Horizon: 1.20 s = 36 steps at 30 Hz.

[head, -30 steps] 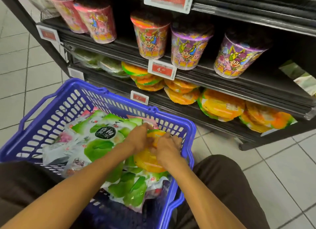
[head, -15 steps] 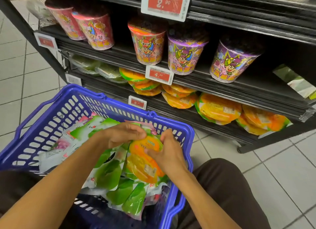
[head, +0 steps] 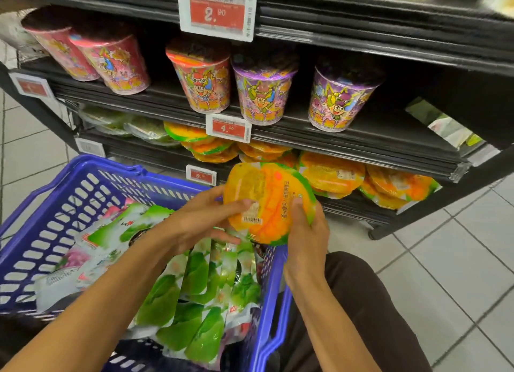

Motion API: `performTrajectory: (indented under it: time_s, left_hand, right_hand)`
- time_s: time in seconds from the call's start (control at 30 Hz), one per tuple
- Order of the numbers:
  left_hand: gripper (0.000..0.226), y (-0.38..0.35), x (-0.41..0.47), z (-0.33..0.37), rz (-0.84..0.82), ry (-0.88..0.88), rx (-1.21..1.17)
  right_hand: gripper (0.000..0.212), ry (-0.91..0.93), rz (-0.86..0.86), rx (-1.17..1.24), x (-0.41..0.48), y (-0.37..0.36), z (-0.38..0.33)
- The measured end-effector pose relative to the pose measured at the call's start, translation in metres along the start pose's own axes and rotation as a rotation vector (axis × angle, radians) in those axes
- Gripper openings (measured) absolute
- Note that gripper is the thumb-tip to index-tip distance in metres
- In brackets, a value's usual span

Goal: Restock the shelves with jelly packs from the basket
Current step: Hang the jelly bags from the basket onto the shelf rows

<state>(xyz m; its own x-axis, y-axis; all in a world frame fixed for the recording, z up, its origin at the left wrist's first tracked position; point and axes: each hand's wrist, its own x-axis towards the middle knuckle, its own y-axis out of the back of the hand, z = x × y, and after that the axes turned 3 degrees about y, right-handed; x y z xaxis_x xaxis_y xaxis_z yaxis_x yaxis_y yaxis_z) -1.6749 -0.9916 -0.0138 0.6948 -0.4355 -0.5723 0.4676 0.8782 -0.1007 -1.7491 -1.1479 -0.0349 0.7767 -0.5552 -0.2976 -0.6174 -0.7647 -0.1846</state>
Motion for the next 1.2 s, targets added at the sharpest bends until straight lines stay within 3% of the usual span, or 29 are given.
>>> performTrajectory:
  time_s: [0.1, 0.17, 0.33, 0.47, 0.6, 0.73, 0.9, 1.2]
  left_hand:
    - [0.036, -0.028, 0.005, 0.005, 0.166, -0.246, 0.127]
    - [0.039, -0.045, 0.013, 0.006, 0.219, -0.291, 0.100]
    - [0.028, -0.077, 0.037, 0.006, 0.166, -0.332, -0.100]
    - [0.032, -0.091, 0.054, 0.012, 0.164, -0.358, -0.093]
    - [0.038, -0.101, 0.075, 0.021, 0.169, -0.354, -0.103]
    - [0.054, -0.110, 0.091, 0.027, 0.213, -0.272, -0.188]
    - [0.070, -0.120, 0.096, 0.028, 0.129, -0.250, -0.195]
    - [0.045, -0.099, 0.083, 0.020, 0.161, -0.341, -0.104]
  right_hand:
    - [0.031, -0.012, 0.068, 0.177, 0.006, 0.011, -0.006]
    - [0.034, -0.020, 0.087, 0.211, 0.013, 0.019, -0.011]
    - [0.040, -0.061, 0.104, 0.196, 0.031, 0.038, -0.023]
    - [0.048, -0.015, 0.078, 0.114, 0.042, 0.051, -0.025]
    - [0.069, 0.062, 0.018, 0.045, 0.055, 0.060, -0.022]
    - [0.080, 0.119, 0.143, 0.017, 0.066, 0.056, -0.021]
    - [0.073, 0.137, 0.225, -0.014, 0.080, 0.058, -0.022]
    - [0.067, 0.178, 0.265, -0.049, 0.082, 0.060, -0.022]
